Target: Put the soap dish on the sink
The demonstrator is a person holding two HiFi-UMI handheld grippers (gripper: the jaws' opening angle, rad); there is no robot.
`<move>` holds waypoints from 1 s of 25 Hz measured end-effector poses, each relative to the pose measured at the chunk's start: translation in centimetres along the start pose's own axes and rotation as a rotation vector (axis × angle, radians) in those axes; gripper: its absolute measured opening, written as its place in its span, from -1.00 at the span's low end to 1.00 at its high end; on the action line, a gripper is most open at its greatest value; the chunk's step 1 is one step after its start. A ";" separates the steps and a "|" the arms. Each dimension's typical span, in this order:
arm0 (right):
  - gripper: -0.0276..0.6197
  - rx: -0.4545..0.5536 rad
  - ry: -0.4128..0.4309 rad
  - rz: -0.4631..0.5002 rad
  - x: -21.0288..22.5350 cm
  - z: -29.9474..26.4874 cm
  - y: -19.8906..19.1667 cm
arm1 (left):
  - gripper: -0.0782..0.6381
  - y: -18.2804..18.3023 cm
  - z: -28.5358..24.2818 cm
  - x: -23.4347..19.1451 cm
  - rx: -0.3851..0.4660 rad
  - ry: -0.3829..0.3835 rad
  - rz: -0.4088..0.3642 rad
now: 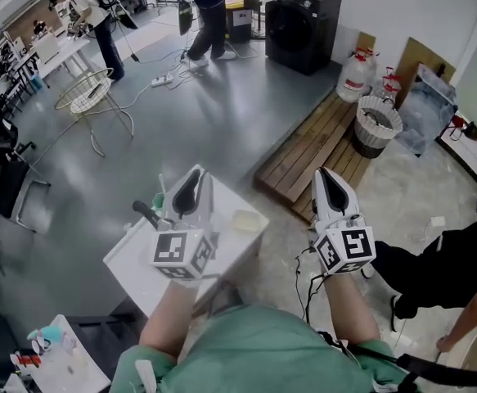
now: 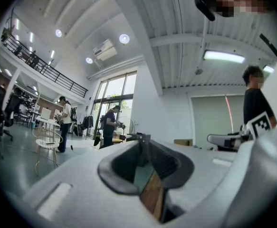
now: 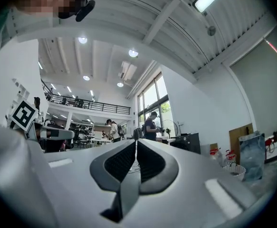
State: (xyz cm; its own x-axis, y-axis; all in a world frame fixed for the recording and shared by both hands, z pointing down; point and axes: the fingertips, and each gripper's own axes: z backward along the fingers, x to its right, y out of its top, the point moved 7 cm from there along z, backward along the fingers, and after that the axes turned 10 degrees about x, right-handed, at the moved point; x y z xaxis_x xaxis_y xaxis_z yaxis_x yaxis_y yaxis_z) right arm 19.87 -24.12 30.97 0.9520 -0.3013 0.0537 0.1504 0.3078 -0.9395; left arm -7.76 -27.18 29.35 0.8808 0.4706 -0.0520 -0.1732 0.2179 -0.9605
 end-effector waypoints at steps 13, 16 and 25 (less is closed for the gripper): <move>-0.89 -0.017 0.007 -0.007 -0.6 -0.7 -0.9 | -0.61 -0.6 0.1 -1.1 -0.011 0.011 0.004; -0.89 -0.020 0.008 -0.008 -0.7 -0.8 -1.1 | -0.61 -0.7 0.1 -1.3 -0.012 0.013 0.002; -0.89 -0.014 0.011 -0.002 -1.0 -0.9 -1.5 | -0.61 -1.3 0.2 -1.7 -0.020 0.014 0.001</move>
State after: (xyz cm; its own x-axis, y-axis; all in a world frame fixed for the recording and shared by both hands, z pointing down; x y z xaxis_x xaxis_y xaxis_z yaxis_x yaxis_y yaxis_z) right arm 18.44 -25.09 31.98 0.9486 -0.3122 0.0521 0.1488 0.2946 -0.9440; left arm -9.11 -28.10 30.76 0.8868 0.4588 -0.0562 -0.1650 0.2005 -0.9657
